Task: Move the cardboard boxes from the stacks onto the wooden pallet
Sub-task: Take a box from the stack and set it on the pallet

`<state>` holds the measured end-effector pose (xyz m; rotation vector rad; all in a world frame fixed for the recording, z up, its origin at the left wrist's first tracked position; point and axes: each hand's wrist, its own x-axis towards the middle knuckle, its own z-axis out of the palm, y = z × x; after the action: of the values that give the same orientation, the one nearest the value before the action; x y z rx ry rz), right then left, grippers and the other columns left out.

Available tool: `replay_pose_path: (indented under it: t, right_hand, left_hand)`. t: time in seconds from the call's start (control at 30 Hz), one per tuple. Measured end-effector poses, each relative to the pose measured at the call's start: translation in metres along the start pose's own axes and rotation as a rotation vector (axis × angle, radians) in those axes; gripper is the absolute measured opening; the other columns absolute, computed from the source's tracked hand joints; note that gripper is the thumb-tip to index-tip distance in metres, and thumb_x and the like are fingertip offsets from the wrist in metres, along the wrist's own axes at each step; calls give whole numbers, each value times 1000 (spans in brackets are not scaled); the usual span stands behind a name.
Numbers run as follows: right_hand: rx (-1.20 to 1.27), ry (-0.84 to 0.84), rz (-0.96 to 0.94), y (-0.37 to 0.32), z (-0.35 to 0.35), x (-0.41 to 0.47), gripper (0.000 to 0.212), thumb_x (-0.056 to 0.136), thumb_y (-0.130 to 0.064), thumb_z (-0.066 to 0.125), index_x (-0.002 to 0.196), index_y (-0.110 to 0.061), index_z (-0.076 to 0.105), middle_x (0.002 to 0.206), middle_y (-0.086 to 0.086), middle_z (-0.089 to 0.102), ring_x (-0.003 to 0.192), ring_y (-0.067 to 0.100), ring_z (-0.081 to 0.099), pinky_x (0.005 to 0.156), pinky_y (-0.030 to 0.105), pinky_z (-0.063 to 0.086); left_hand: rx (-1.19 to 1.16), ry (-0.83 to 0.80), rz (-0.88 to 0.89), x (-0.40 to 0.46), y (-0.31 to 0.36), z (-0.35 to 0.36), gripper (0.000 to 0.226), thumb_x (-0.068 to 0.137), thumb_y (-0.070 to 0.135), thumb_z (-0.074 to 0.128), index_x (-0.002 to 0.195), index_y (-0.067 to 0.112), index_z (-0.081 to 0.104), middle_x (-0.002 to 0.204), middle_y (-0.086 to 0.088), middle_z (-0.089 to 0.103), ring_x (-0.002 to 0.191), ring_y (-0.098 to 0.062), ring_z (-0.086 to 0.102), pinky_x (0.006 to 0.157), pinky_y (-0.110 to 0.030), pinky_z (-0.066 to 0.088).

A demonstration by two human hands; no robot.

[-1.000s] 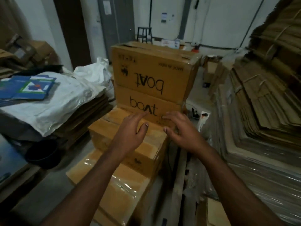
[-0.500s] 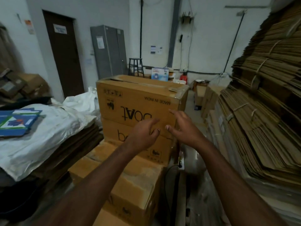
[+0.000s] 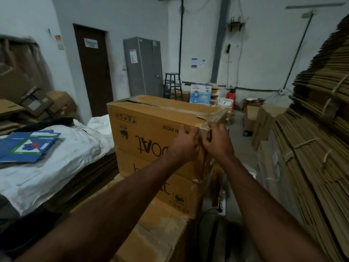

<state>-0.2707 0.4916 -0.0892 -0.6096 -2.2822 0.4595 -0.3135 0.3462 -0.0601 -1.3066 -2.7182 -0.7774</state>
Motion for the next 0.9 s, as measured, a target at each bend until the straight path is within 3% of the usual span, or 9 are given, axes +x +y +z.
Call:
replay_pose_path:
  t: [0.1, 0.23, 0.37, 0.43, 0.53, 0.63, 0.73, 0.8, 0.9]
  right_hand:
    - [13, 99, -99, 1, 6, 8, 31, 93, -33, 60, 116, -14, 56, 115, 9, 55, 105, 25, 51, 76, 28, 33]
    - [63, 130, -253, -19, 23, 6, 21, 92, -28, 63, 102, -11, 57, 104, 7, 55, 94, 15, 42, 76, 28, 34]
    - [206, 75, -420, -44, 33, 4, 16, 93, -26, 62, 95, -10, 61, 94, 5, 58, 86, 16, 51, 70, 31, 43]
    - [368, 57, -438, -49, 28, 8, 22, 98, -26, 54, 87, -9, 62, 83, 4, 58, 75, 17, 52, 62, 32, 44]
    - [404, 208, -349, -44, 20, 16, 20, 99, -17, 52, 85, -8, 62, 79, 4, 56, 70, 15, 49, 57, 23, 35]
    - [210, 285, -132, -31, 19, 43, 15, 96, -20, 57, 103, -10, 65, 107, 12, 59, 96, 21, 53, 75, 30, 45]
    - [128, -15, 223, -14, 13, 81, 49, 92, -33, 61, 138, -21, 50, 147, 13, 35, 135, 35, 33, 107, 46, 37]
    - [145, -207, 388, -2, 4, 99, 71, 89, -44, 60, 151, -25, 32, 156, 13, 27, 139, 38, 30, 109, 52, 36]
    - [354, -339, 522, 1, -7, 102, 81, 90, -43, 61, 156, -20, 19, 157, 14, 31, 134, 39, 42, 103, 47, 45]
  left_hand:
    - [8, 48, 18, 2, -4, 5, 65, 96, 25, 59, 154, 28, 28, 160, -17, 14, 122, -37, 55, 95, -40, 55]
    - [-100, 162, -49, -2, -7, -7, 51, 94, 28, 63, 138, 12, 41, 140, -15, 39, 110, -24, 54, 88, -31, 52]
    - [-109, 250, -142, -10, -25, -19, 55, 92, 31, 67, 130, 6, 38, 131, -15, 40, 93, -13, 43, 64, -12, 39]
    - [-120, 257, -177, -13, -32, -21, 61, 93, 29, 66, 138, 6, 32, 136, -17, 38, 98, -14, 47, 67, -12, 39]
    - [-149, 241, -188, -15, -37, -19, 72, 96, 32, 61, 152, 13, 20, 147, -20, 32, 122, -29, 48, 84, -27, 45]
    - [-119, 161, -205, -17, -34, -10, 69, 98, 31, 56, 155, 22, 18, 148, -22, 32, 122, -37, 52, 90, -44, 56]
    - [-136, 176, -240, -19, -30, -5, 68, 101, 33, 50, 157, 24, 14, 150, -23, 30, 122, -40, 52, 92, -46, 55]
    - [-261, 162, -312, -20, -29, -4, 76, 100, 32, 52, 159, 27, 4, 154, -21, 28, 129, -38, 48, 94, -42, 53]
    - [-807, 46, -526, -28, -28, 2, 100, 92, 35, 66, 156, 36, -10, 164, -8, 19, 138, -35, 41, 91, -44, 56]
